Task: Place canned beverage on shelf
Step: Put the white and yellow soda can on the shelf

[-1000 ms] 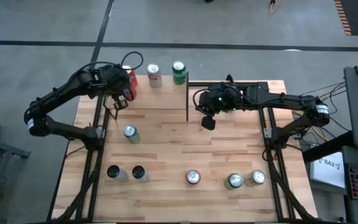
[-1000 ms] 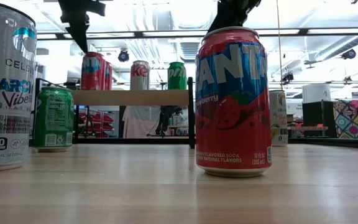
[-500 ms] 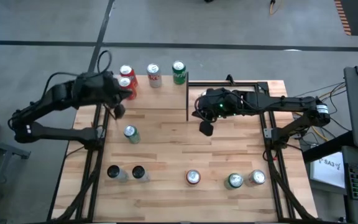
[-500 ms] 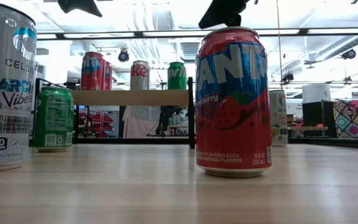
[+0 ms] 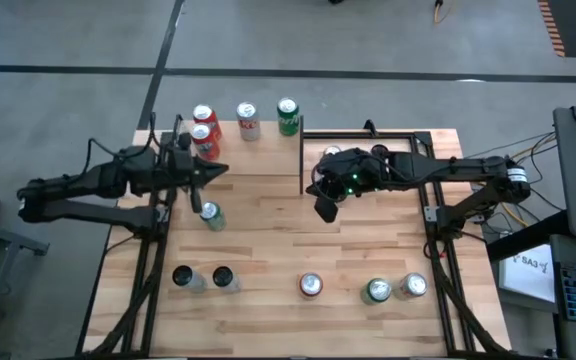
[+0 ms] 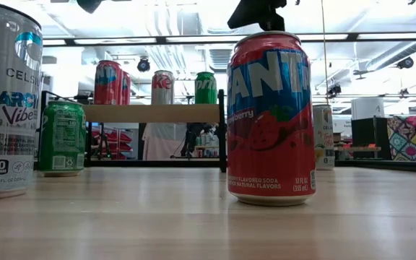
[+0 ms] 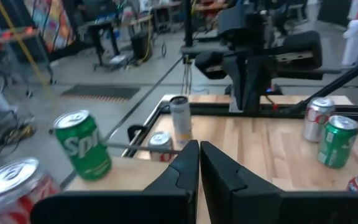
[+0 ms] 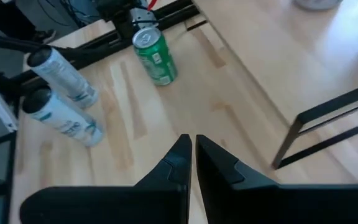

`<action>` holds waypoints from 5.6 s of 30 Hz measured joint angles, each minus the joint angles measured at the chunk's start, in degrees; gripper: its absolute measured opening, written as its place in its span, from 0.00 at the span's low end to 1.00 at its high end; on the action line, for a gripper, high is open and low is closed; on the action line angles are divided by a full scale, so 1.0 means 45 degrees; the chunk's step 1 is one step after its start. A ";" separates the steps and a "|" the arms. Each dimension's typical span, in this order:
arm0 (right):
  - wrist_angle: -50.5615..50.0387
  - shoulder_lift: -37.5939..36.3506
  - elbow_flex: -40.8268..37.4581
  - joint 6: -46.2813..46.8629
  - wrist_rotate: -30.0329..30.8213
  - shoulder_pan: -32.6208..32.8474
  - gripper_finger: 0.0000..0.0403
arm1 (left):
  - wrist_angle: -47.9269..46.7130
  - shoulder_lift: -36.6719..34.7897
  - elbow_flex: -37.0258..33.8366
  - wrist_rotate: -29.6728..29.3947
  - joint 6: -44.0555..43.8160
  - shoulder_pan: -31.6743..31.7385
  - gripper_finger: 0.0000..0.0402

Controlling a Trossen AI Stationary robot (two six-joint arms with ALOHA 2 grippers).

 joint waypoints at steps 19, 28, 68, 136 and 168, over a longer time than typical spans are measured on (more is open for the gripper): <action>-0.2240 0.0622 -0.0003 0.4605 -0.0254 0.1580 0.03 | 0.1847 -0.1110 -0.1615 0.0032 0.0474 -0.0518 0.00; -0.5466 0.0730 -0.0019 0.6675 -0.0675 0.1560 0.03 | 0.2545 -0.0923 -0.1595 0.0031 0.1356 -0.0513 0.00; -0.9716 0.0772 0.1973 0.2228 0.0568 -0.7589 0.03 | 0.3026 -0.0749 -0.1590 -0.0112 0.2291 -0.0511 0.00; -0.9382 0.2179 0.0963 0.1365 0.0869 -0.8470 0.56 | 0.3131 -0.0742 -0.1585 -0.0112 0.2374 -0.0509 0.00; -1.0690 0.2472 0.2706 0.0572 0.0668 -0.8528 0.56 | 0.3126 -0.0740 -0.1585 -0.0115 0.2714 -0.0508 0.00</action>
